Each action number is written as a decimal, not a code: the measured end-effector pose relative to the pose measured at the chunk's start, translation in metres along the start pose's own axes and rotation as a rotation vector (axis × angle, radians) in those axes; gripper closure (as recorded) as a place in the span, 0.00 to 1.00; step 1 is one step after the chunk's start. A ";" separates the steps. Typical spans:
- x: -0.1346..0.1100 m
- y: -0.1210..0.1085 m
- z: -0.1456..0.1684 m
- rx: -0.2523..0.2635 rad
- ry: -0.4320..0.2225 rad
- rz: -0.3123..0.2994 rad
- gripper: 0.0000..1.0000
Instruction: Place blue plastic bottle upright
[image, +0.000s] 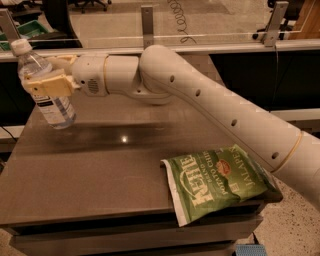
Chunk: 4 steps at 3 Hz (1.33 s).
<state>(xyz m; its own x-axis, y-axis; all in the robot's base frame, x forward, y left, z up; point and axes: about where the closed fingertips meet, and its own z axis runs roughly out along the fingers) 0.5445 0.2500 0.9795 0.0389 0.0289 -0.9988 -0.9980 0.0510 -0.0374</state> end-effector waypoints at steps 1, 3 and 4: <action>0.009 0.009 0.006 -0.007 -0.023 -0.008 1.00; 0.030 0.017 0.009 -0.029 0.011 -0.066 1.00; 0.044 0.020 0.007 -0.037 0.039 -0.073 1.00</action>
Offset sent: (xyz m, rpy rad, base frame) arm -0.0135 0.0061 -0.0309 -0.0075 -0.0904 0.0118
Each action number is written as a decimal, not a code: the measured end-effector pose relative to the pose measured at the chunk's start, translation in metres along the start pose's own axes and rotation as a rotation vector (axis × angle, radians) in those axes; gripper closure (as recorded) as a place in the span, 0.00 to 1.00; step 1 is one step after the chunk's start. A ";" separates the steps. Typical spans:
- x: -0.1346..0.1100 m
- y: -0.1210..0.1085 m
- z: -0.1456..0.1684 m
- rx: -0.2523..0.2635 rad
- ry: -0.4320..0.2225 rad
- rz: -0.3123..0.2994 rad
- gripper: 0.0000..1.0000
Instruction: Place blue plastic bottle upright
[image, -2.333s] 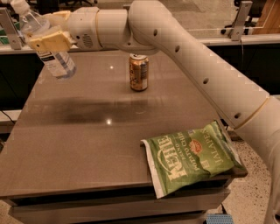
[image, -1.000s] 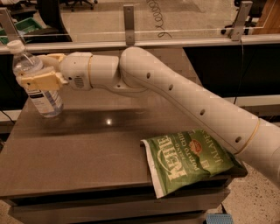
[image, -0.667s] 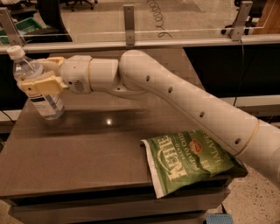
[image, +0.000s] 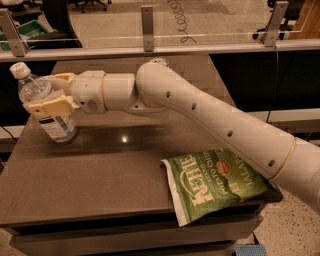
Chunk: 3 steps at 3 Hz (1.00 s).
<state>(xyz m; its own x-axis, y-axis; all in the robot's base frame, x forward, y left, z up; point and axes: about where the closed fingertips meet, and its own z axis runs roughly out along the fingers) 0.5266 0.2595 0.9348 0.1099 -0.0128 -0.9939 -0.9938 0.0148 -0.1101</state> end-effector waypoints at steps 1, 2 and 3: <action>0.006 0.002 -0.001 -0.005 0.014 0.000 1.00; 0.003 0.001 -0.001 -0.005 0.014 0.000 0.82; 0.003 0.001 -0.001 -0.005 0.014 0.000 0.60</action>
Offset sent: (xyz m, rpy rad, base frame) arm 0.0017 -0.0159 -0.0308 -0.0850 0.0055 -0.0092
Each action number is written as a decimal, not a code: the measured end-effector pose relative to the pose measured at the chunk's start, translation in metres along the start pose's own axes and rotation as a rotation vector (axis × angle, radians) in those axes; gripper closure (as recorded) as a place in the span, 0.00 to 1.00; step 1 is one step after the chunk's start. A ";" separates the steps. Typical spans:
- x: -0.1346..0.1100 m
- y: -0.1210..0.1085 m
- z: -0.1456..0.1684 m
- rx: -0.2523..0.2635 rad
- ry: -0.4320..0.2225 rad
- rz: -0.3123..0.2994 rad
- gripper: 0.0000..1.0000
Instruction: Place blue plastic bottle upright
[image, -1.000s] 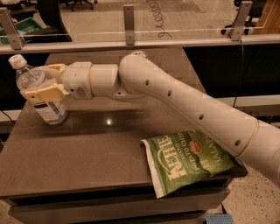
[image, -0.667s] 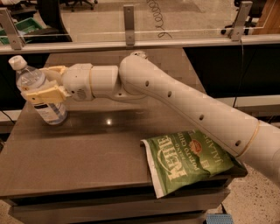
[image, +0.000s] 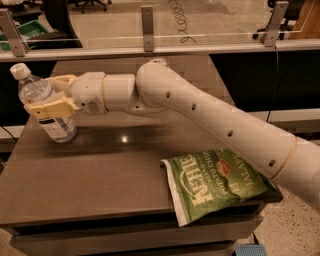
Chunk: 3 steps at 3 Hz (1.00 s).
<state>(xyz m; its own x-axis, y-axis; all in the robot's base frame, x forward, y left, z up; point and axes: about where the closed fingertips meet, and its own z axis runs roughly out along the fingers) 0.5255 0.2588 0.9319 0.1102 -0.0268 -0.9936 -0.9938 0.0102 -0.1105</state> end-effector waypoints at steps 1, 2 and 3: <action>0.000 0.000 0.000 0.000 0.000 0.000 0.36; 0.000 0.000 0.000 0.000 0.001 0.000 0.12; 0.012 -0.002 -0.027 0.026 0.054 -0.006 0.00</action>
Offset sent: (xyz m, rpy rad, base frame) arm 0.0095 -0.0601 -0.0267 -0.1121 -0.0108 -0.0700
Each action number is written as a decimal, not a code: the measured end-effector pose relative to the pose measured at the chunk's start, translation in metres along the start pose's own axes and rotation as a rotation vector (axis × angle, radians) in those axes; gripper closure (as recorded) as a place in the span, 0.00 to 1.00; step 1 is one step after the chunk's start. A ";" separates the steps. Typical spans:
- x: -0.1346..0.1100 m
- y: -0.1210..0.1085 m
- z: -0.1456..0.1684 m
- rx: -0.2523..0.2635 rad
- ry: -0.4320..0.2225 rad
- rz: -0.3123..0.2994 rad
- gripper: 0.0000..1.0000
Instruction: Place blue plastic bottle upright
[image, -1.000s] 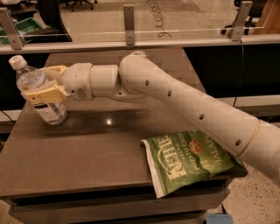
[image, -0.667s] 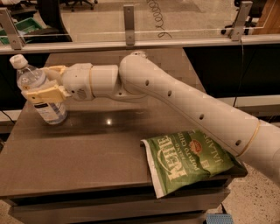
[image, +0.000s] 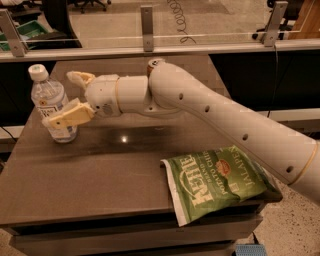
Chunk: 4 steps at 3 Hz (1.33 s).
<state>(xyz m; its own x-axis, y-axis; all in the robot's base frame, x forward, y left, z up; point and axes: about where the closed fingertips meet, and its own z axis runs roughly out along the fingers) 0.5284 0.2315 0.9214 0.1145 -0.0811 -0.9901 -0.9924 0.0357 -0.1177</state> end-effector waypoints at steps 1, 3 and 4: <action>0.008 -0.002 -0.020 0.020 0.038 -0.005 0.00; 0.013 -0.009 -0.050 0.051 0.087 -0.019 0.00; 0.012 -0.013 -0.074 0.070 0.121 -0.026 0.00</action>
Offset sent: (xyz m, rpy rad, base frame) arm 0.0122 -0.0630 -0.0096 -0.0935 -0.0212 -0.0771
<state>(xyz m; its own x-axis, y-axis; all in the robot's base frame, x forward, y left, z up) 0.5388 0.1561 0.9165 0.1296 -0.2020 -0.9708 -0.9831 0.1011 -0.1523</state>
